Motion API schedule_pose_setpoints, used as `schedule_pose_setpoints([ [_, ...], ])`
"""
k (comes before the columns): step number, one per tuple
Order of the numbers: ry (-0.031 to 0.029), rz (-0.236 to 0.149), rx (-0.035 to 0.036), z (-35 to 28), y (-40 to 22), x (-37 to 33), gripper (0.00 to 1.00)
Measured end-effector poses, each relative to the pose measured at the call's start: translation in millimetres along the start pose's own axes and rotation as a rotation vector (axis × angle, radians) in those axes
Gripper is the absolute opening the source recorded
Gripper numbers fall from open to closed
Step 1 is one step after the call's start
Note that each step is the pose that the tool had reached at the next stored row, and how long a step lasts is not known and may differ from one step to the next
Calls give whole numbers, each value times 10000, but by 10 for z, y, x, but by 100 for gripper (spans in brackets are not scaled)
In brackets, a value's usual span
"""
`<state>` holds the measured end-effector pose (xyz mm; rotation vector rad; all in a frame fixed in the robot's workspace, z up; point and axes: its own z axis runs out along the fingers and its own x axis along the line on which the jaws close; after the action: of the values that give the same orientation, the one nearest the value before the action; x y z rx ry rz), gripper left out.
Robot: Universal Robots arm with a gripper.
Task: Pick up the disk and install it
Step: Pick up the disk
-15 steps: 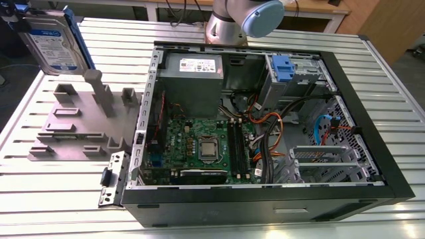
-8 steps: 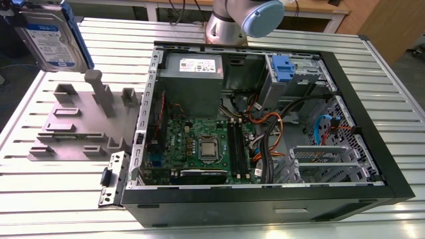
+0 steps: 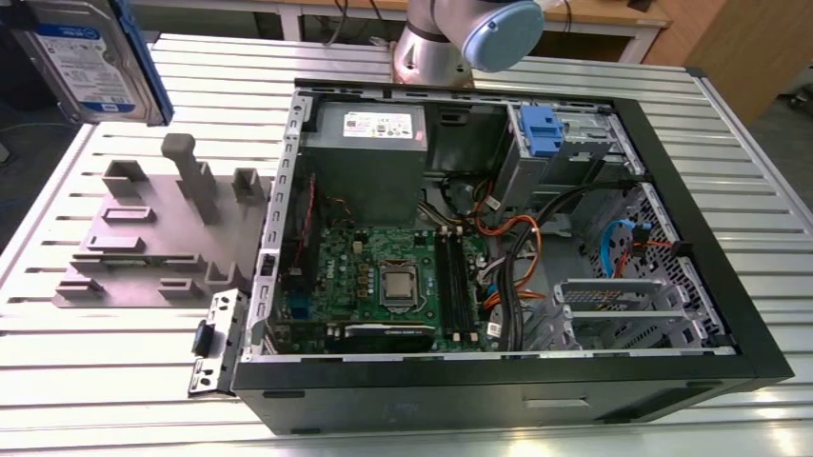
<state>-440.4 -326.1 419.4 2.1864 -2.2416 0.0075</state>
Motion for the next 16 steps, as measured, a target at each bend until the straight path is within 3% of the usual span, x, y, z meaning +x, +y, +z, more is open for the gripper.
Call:
schedule_pose_setpoints([
  [16, 0, 2, 0, -452, 4, 5, 36],
])
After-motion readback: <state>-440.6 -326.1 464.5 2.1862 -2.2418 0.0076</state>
